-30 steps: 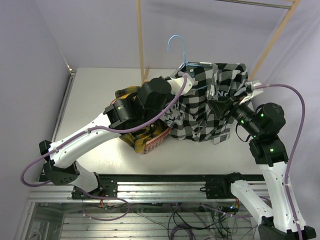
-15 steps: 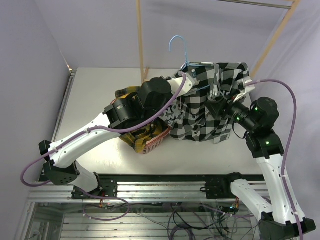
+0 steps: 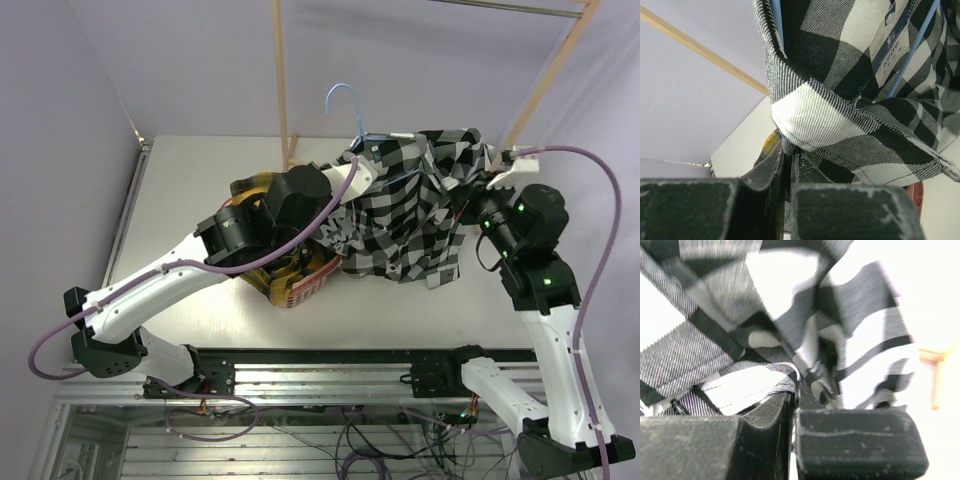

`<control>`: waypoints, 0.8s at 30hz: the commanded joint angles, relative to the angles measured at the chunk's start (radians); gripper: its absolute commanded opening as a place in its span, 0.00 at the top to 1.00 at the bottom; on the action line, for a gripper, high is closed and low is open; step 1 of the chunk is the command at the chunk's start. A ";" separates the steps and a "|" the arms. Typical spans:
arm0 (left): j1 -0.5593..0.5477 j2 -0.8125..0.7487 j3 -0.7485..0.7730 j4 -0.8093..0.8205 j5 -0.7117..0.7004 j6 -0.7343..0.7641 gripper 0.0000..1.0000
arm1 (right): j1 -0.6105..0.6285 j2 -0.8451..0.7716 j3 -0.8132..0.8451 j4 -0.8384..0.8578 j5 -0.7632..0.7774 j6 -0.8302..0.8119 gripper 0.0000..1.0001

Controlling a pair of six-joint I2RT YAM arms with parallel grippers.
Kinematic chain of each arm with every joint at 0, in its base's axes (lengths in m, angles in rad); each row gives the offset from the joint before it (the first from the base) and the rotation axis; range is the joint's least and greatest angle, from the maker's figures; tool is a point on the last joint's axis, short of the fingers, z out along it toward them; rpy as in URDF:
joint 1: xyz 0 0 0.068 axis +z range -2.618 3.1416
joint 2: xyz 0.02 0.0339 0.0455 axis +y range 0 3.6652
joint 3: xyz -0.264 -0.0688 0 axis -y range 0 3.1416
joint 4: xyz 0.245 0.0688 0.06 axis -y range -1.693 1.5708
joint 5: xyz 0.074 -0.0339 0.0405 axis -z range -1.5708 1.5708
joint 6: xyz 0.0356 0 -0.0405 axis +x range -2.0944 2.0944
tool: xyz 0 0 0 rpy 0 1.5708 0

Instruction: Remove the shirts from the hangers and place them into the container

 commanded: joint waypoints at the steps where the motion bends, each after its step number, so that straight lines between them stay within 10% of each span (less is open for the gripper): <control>1: -0.002 -0.066 -0.061 0.047 -0.007 -0.038 0.93 | -0.003 -0.025 0.123 -0.102 0.245 -0.005 1.00; 24: -0.003 -0.416 -0.427 0.049 0.189 -0.030 0.93 | -0.003 0.210 0.588 -0.087 0.447 -0.062 1.00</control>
